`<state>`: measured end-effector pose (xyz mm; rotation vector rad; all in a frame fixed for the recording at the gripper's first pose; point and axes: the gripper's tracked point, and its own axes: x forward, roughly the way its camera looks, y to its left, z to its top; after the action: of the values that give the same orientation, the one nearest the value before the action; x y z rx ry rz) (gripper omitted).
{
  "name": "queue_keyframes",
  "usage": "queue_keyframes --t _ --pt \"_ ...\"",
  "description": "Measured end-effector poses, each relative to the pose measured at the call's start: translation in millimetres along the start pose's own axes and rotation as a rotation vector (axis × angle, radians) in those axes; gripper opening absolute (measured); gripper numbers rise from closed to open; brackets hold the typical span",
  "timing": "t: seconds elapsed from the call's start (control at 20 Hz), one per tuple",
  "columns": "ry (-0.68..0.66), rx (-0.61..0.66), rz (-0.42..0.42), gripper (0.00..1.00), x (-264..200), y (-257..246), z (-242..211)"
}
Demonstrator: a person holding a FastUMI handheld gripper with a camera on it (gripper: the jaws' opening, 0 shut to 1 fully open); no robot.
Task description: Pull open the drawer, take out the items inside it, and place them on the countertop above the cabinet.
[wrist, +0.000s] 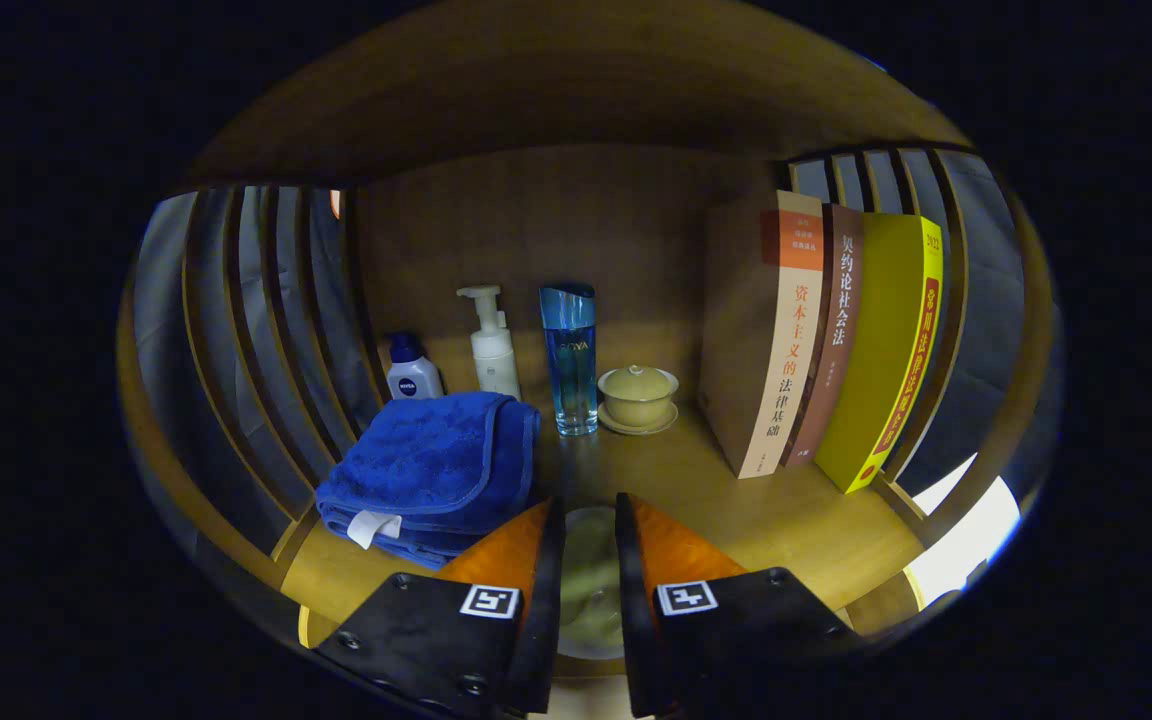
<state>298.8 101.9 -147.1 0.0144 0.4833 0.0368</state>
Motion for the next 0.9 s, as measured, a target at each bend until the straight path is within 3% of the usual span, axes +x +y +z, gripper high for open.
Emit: queue_keyframes --t 0.3,0.55,0.6,0.75,0.9 --pt "-0.002 -0.012 0.0 0.37 -7.8 1.5 -3.4" --pt "-0.008 -0.021 0.006 0.73 -14.8 4.6 -3.3" --pt "-0.009 -0.025 0.002 0.76 -17.7 4.2 -2.6" --pt "-0.046 -0.021 0.014 1.0 -32.1 9.2 6.5" --pt "-0.144 0.01 0.052 1.0 -68.4 21.1 27.3"
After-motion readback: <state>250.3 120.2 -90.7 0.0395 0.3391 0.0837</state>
